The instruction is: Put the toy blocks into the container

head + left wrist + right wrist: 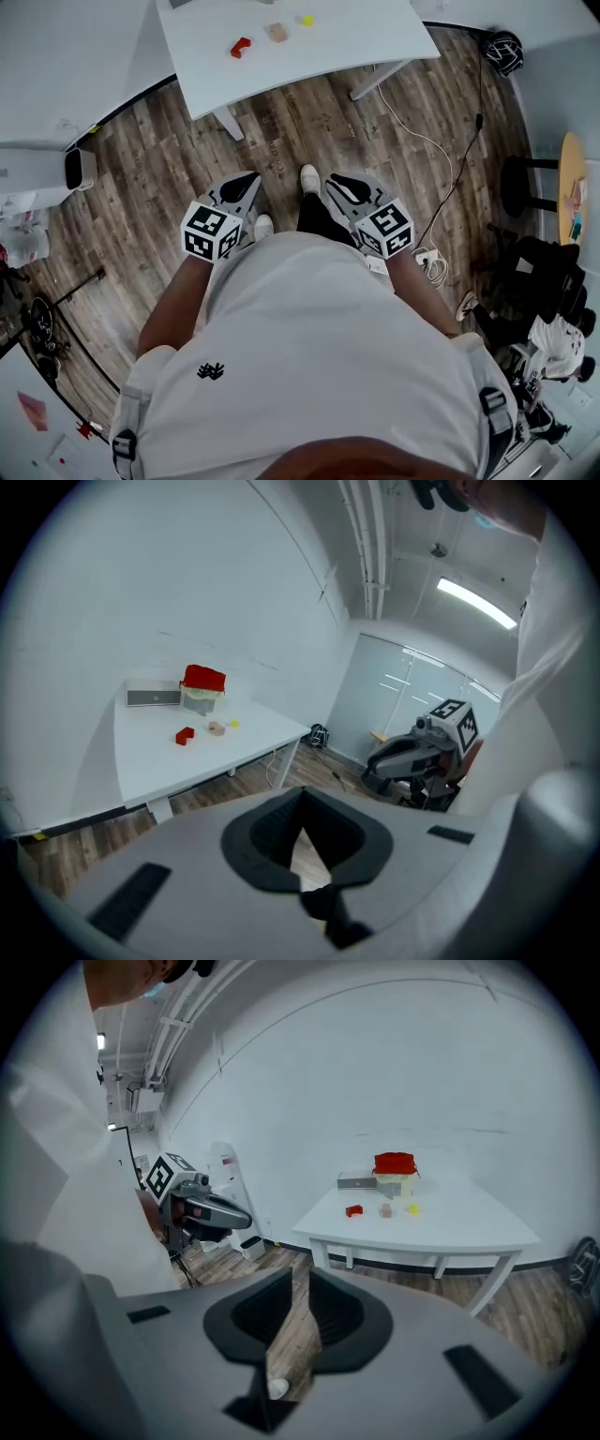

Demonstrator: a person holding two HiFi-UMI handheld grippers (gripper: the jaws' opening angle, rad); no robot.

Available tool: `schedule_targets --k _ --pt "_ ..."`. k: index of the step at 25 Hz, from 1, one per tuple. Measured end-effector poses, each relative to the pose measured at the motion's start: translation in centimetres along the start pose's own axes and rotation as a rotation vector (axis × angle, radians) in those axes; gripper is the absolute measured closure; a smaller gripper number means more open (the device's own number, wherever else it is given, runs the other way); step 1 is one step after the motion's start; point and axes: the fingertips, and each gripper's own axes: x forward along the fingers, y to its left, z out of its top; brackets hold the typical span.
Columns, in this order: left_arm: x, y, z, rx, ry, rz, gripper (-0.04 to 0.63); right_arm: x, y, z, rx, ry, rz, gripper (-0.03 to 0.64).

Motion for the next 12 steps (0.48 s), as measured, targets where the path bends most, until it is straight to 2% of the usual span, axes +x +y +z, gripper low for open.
schedule_targets --k 7,12 --pt "6.0 1.9 6.6 0.005 -0.028 0.099 0.589 2.8 -9.9 3.7 -0.072 0.006 0.092 0.545" --pt "9.7 3.4 9.3 -0.034 -0.033 0.163 0.589 5.3 -16.3 6.2 -0.12 0.011 0.155 0.541"
